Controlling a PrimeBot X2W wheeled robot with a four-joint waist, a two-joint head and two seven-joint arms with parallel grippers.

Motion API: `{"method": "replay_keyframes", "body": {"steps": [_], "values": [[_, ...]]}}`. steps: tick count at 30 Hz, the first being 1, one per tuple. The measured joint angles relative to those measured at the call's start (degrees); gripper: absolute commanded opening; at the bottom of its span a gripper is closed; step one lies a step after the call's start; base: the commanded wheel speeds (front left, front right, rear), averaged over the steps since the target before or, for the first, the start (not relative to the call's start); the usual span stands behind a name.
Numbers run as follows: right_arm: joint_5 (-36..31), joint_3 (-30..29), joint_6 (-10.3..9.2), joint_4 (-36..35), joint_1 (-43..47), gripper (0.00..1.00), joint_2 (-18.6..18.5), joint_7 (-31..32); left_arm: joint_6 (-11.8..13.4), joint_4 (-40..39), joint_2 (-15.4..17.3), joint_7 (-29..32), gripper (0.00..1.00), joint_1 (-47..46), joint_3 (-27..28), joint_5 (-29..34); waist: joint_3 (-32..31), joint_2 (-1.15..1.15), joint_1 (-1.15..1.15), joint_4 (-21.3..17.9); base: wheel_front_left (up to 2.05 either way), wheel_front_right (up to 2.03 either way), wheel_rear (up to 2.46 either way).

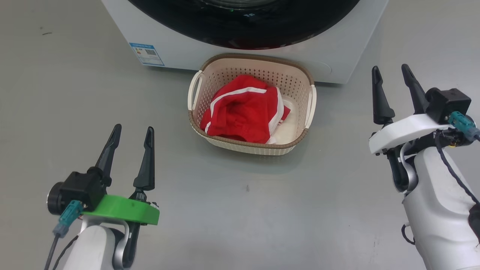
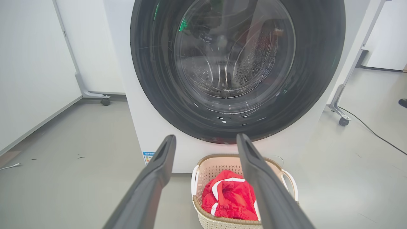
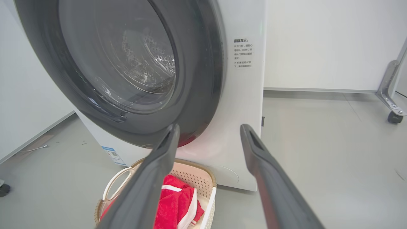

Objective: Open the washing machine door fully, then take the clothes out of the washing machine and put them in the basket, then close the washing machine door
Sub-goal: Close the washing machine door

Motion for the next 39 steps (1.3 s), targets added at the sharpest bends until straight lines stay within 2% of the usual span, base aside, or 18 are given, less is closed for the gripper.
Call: {"method": "replay_keyframes", "body": {"steps": [10, 21, 39], "values": [[-0.5, -1.5, -1.69, -5.8, 10.6, 1.00, 1.5, 0.0, 0.0, 2.0, 1.0, 0.0, 1.00, 2.7, 0.0, 1.0, -4.5, 0.00, 0.00, -4.0, 0.00, 0.00, 0.00], [-1.0, -1.6, -2.72, -10.7, 20.4, 1.00, 2.8, 0.0, 0.5, 3.0, 1.2, 0.0, 1.00, 6.1, 0.0, 1.1, -9.1, 0.00, 0.00, -7.4, 0.00, 0.00, 0.00], [-1.7, -1.1, -4.26, -17.8, 27.5, 1.00, 3.7, 0.0, 0.5, 2.5, 1.2, 0.2, 1.00, 7.7, -0.3, 1.1, -11.4, 0.00, 0.00, -8.5, 0.00, 0.00, 0.00]]}}
